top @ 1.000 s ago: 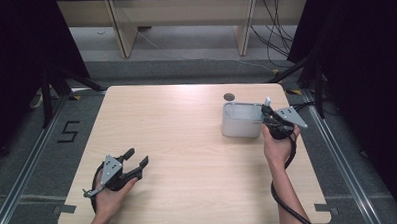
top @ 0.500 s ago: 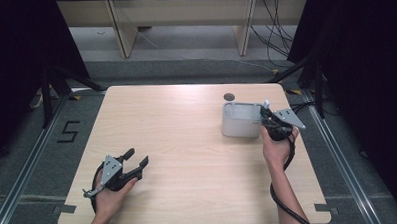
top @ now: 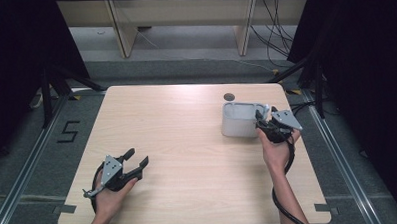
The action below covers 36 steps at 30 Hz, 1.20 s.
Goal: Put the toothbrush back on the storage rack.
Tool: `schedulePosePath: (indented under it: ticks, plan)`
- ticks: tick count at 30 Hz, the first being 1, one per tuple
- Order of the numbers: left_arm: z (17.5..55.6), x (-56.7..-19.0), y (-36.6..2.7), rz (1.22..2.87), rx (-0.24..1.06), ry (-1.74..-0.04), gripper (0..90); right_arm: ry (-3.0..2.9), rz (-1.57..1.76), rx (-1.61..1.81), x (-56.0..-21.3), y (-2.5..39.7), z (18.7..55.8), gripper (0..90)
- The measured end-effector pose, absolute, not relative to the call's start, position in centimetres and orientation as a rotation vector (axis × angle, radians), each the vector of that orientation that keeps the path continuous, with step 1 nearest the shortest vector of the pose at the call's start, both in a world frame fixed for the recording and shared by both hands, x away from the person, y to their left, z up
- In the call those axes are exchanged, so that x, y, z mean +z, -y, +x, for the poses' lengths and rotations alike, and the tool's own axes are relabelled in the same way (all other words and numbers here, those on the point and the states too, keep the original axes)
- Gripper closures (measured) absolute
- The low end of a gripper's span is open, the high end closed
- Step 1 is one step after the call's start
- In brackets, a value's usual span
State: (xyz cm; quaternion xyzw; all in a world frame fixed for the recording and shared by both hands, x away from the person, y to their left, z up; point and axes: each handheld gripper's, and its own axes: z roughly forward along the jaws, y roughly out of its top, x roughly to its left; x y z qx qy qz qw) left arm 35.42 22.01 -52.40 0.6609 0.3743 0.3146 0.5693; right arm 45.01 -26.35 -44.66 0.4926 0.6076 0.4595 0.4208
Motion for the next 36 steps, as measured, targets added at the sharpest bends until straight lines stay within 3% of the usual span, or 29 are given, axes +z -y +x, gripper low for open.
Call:
schedulePosePath:
  ticks: [8, 36]
  plan:
    - [35.4, -52.4, -22.0, 1.550, 0.737, -0.880, 36.6, -1.541, 1.240, 1.153, -44.6, 26.2, 44.0, 33.3]
    - [35.4, -52.4, -22.0, 1.543, 0.741, -0.886, 36.6, -1.662, 1.184, 1.143, -46.5, 27.9, 38.3, 29.5]
